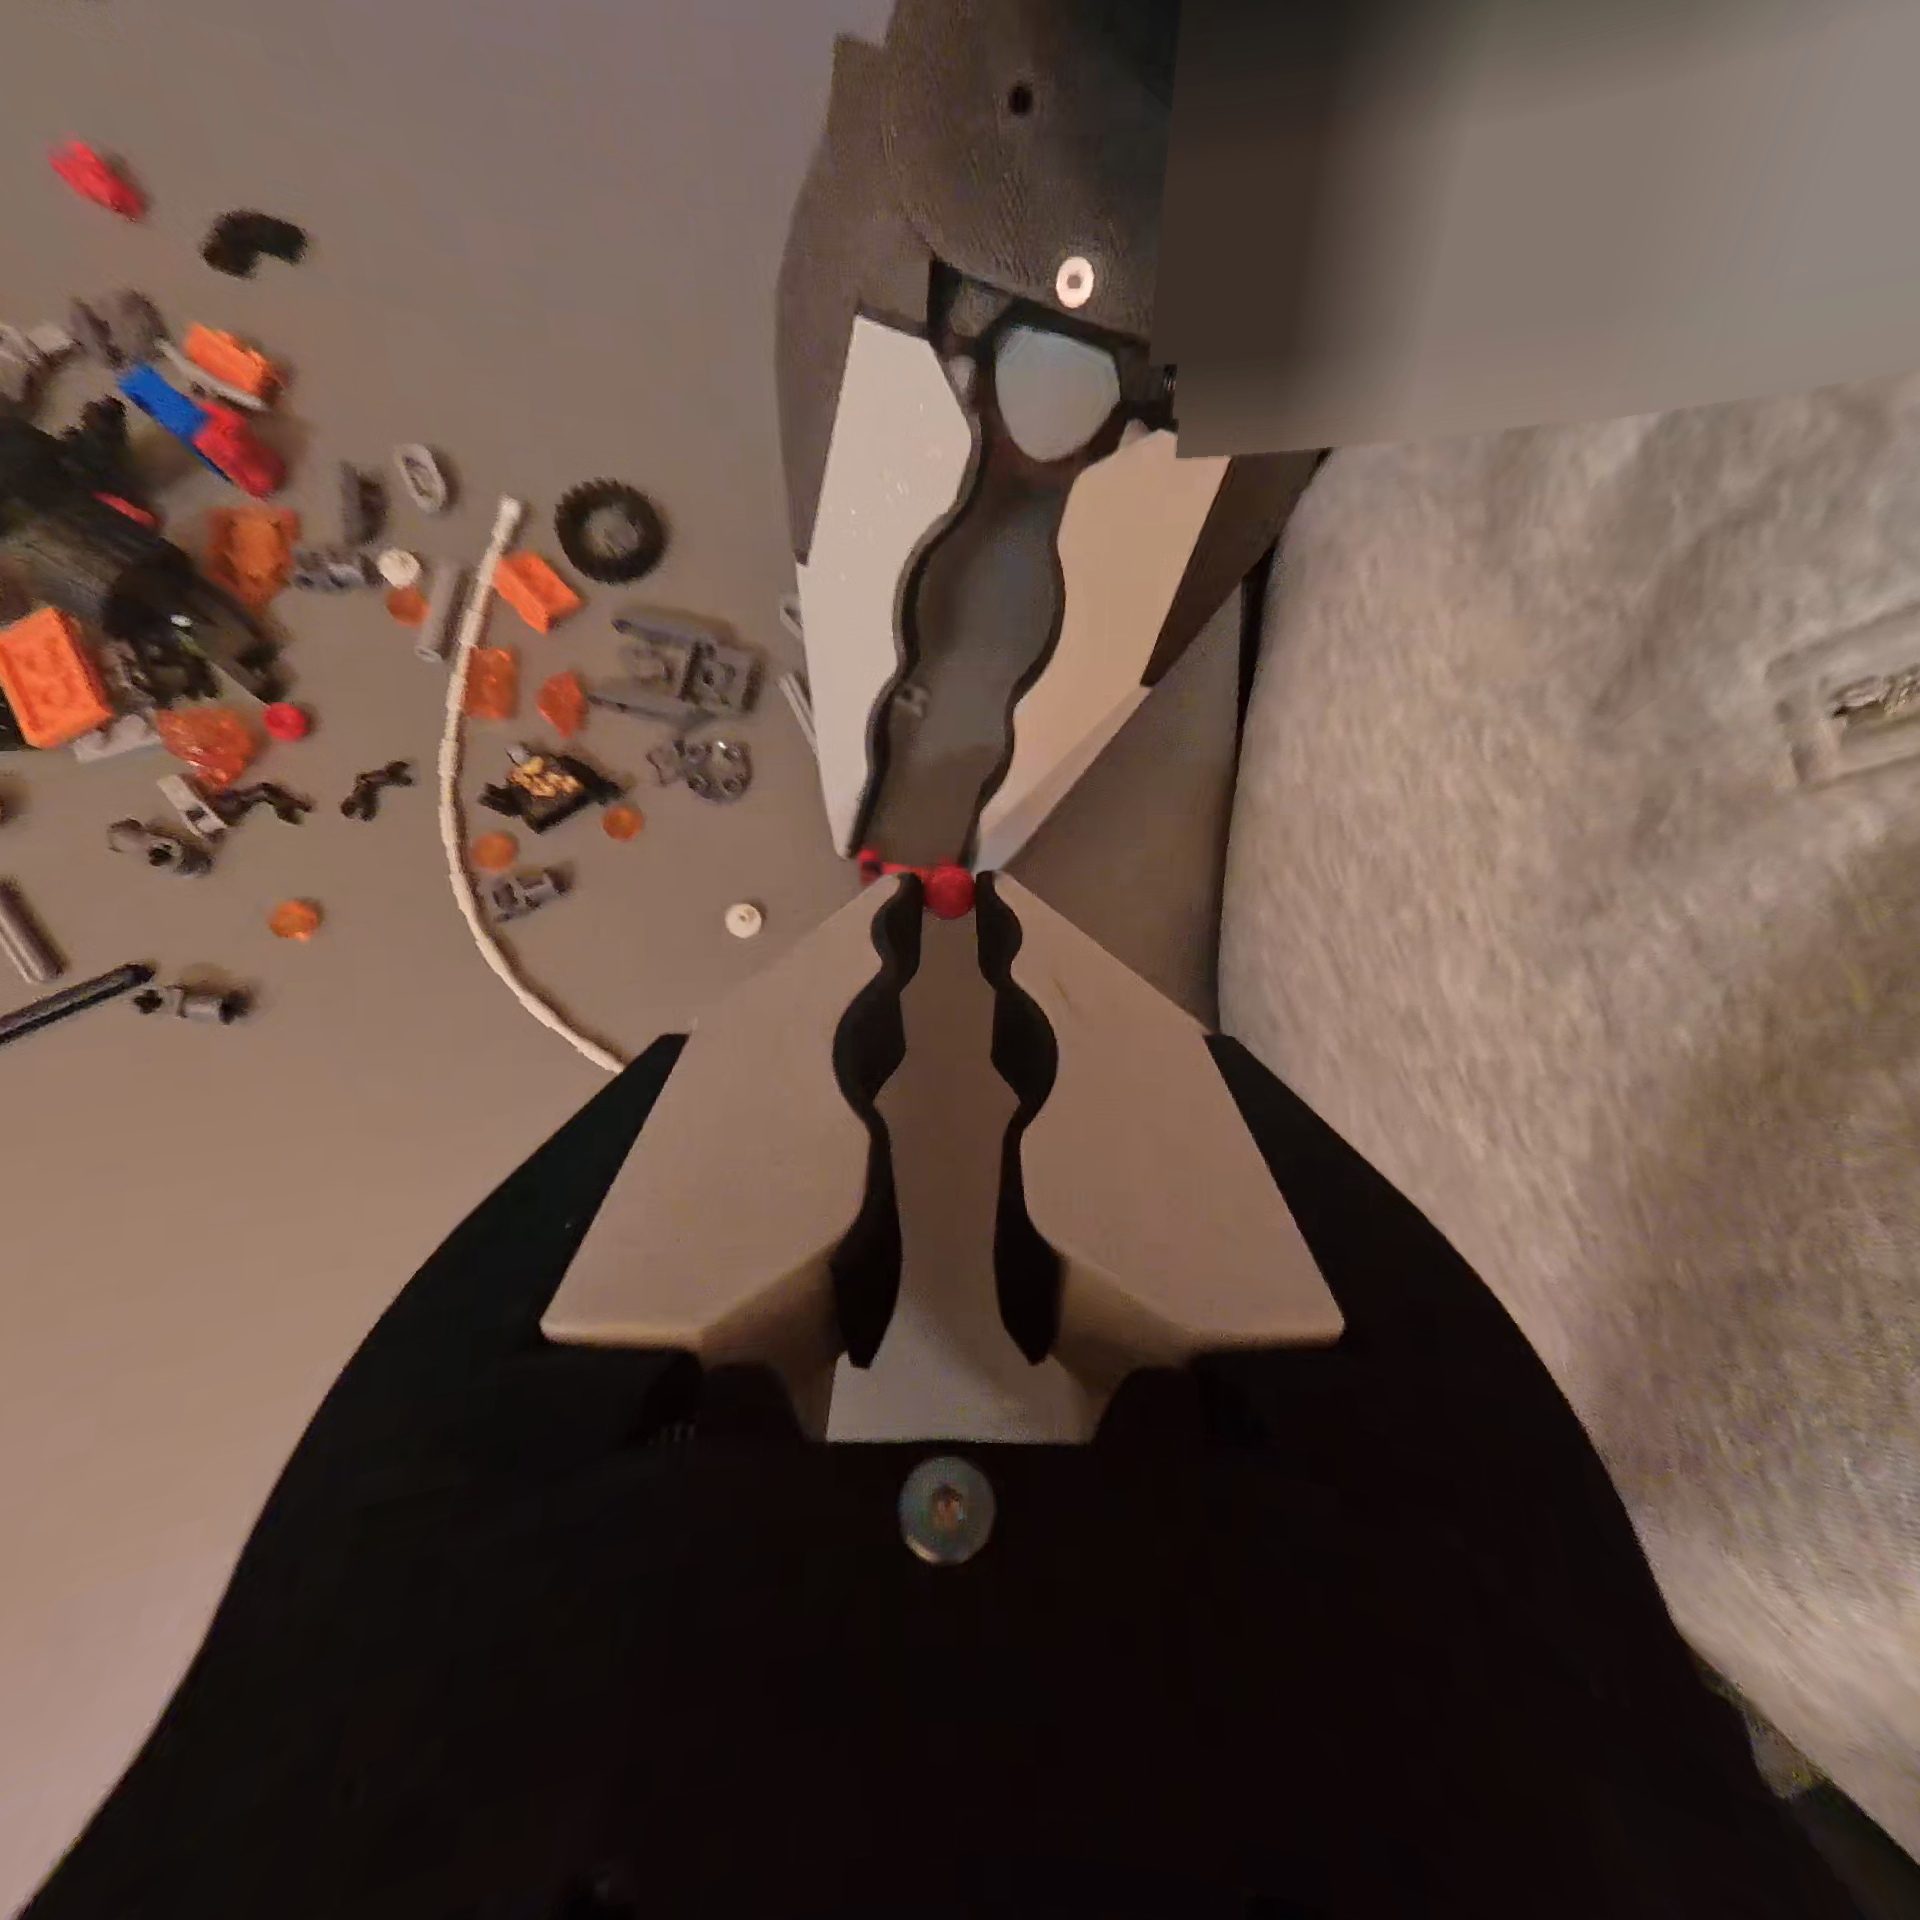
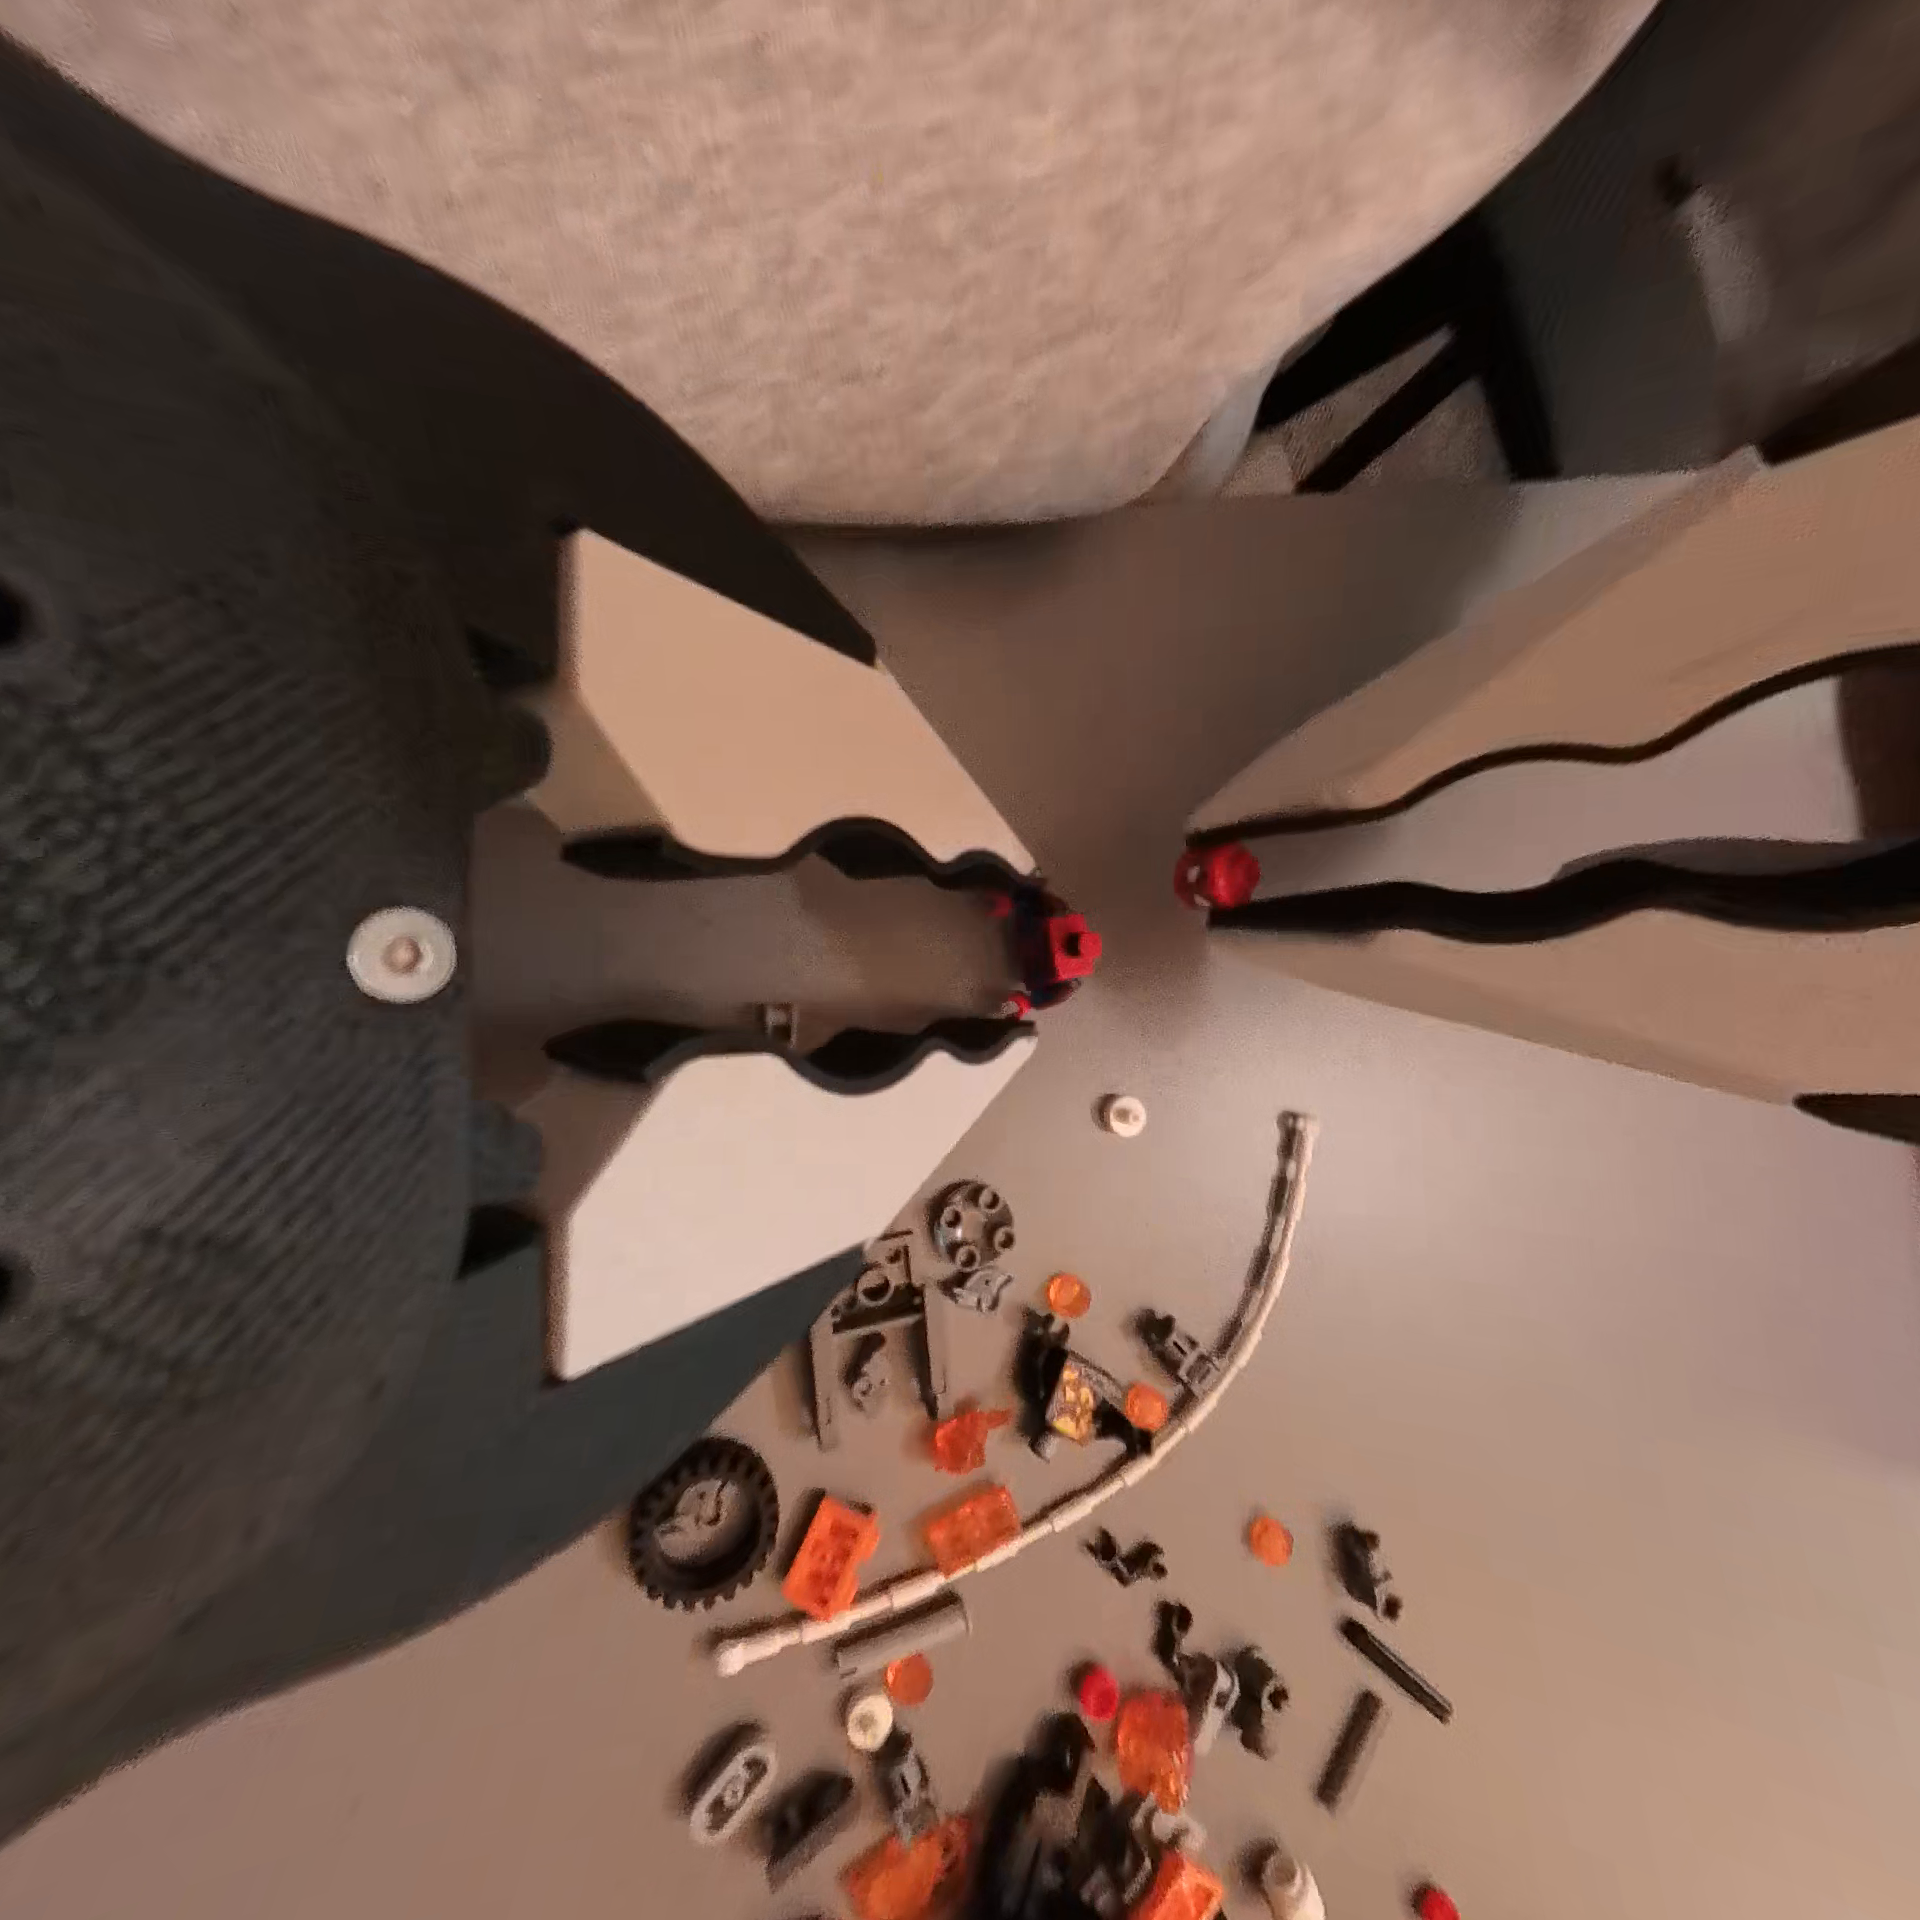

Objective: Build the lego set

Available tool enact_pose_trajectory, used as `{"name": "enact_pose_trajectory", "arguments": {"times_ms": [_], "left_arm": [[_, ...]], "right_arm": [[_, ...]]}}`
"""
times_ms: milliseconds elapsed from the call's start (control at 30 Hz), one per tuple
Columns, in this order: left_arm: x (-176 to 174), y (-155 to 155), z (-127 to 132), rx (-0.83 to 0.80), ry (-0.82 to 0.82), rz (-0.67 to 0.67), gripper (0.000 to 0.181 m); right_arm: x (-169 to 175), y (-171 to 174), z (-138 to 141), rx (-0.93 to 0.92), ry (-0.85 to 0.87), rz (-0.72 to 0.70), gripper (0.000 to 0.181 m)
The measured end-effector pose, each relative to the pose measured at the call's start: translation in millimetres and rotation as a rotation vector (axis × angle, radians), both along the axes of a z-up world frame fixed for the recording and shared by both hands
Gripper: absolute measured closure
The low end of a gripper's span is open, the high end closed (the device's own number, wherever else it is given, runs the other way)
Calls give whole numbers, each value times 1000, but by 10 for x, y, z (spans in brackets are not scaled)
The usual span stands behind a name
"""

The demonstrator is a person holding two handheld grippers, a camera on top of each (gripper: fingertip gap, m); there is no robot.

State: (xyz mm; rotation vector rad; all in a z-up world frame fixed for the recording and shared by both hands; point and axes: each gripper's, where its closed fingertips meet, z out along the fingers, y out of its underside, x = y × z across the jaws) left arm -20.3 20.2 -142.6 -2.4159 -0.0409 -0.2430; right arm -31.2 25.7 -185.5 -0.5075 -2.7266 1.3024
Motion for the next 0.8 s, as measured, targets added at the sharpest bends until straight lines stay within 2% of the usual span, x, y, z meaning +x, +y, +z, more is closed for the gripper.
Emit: {"name": "enact_pose_trajectory", "arguments": {"times_ms": [167,333,533,800], "left_arm": [[93,-38,-147,-101,46,-27,173],[18,-34,-184,-93,22,5,173],[46,-21,-155,-80,16,-9,173],[45,18,-230,-91,2,-22,173]], "right_arm": [[25,-31,-44,43,44,4,158],[63,-20,-35,20,-9,15,158],[82,-20,-37,28,11,22,158],[97,-23,-24,-3,-58,28,158]]}}
